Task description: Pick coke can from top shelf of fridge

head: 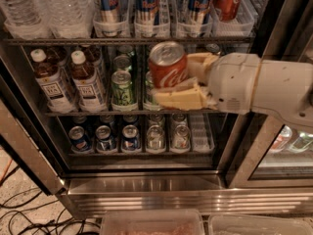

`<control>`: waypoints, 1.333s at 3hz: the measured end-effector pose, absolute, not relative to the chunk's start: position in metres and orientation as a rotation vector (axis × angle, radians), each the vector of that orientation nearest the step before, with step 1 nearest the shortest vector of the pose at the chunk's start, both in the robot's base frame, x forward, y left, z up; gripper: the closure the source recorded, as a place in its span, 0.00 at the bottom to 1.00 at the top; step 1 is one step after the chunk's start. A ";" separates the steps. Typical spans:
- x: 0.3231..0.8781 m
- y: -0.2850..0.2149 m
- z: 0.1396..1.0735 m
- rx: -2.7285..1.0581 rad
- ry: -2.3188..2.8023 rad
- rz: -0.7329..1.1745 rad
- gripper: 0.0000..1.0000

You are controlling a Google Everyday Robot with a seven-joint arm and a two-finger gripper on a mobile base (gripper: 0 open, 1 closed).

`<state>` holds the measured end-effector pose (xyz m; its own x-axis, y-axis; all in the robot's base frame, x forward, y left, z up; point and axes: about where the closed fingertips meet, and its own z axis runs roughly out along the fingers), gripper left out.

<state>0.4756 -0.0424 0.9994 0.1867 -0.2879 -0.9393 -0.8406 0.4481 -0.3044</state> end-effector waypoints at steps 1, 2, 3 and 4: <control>0.449 -0.025 0.989 -1.205 1.368 0.621 1.00; 0.423 -0.012 0.995 -1.195 1.362 0.666 1.00; 0.414 -0.005 1.014 -1.108 1.385 0.733 1.00; 0.414 -0.004 1.015 -1.099 1.387 0.743 1.00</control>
Offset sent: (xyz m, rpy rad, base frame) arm -0.0801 0.0265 0.0107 0.0799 0.0869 0.0977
